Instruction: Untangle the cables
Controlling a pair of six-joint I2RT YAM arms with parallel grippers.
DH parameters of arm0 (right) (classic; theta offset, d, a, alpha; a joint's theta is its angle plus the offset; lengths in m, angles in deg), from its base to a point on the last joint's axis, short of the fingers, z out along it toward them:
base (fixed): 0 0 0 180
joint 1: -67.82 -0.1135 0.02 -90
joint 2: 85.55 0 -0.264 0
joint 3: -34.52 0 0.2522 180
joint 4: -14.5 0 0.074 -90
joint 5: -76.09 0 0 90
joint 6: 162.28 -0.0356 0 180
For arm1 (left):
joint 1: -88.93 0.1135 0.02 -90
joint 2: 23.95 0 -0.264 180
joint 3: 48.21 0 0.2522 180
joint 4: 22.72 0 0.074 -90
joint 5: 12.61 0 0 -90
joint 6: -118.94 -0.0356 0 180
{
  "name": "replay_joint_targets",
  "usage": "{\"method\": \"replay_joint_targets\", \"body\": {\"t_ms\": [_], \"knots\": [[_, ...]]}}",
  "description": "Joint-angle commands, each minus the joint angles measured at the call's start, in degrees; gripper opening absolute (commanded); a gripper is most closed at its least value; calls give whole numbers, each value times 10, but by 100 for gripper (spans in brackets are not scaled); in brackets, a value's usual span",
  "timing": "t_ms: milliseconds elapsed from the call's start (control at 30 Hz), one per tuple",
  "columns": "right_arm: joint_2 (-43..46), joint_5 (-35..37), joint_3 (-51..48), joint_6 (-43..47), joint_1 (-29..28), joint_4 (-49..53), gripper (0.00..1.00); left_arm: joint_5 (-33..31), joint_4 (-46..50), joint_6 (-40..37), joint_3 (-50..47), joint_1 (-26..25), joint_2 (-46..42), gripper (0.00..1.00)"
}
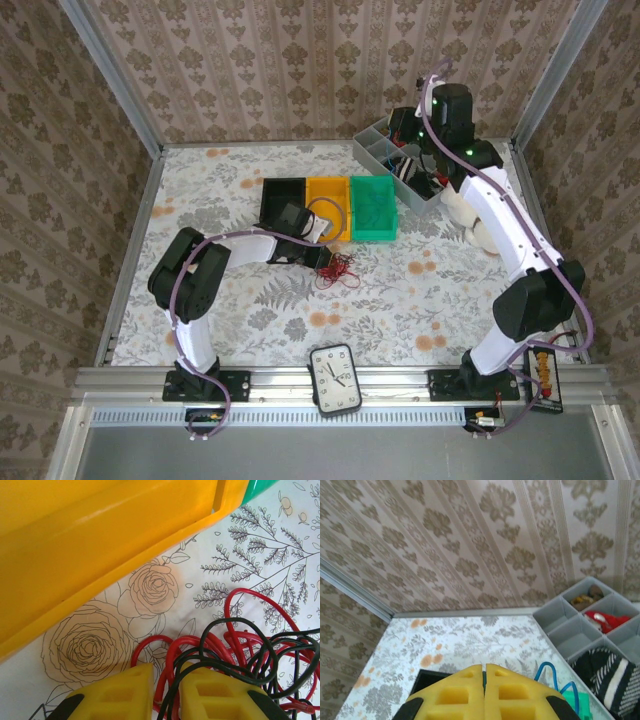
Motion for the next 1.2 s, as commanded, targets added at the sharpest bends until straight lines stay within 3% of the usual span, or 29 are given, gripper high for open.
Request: {"method": "replay_joint_targets", "body": {"t_ms": [0, 500, 900, 1167], "knots": [[-12, -4, -17, -1, 1, 18, 0, 6, 0, -11, -3, -5, 4, 20], [-101, 57, -62, -3, -18, 27, 0, 8, 1, -14, -1, -6, 7, 20], [-230, -51, -36, -34, -36, 21, 1, 14, 12, -17, 11, -7, 18, 20], [-281, -44, -31, -61, -36, 19, 1, 13, 15, -21, 14, -7, 25, 20]]}}
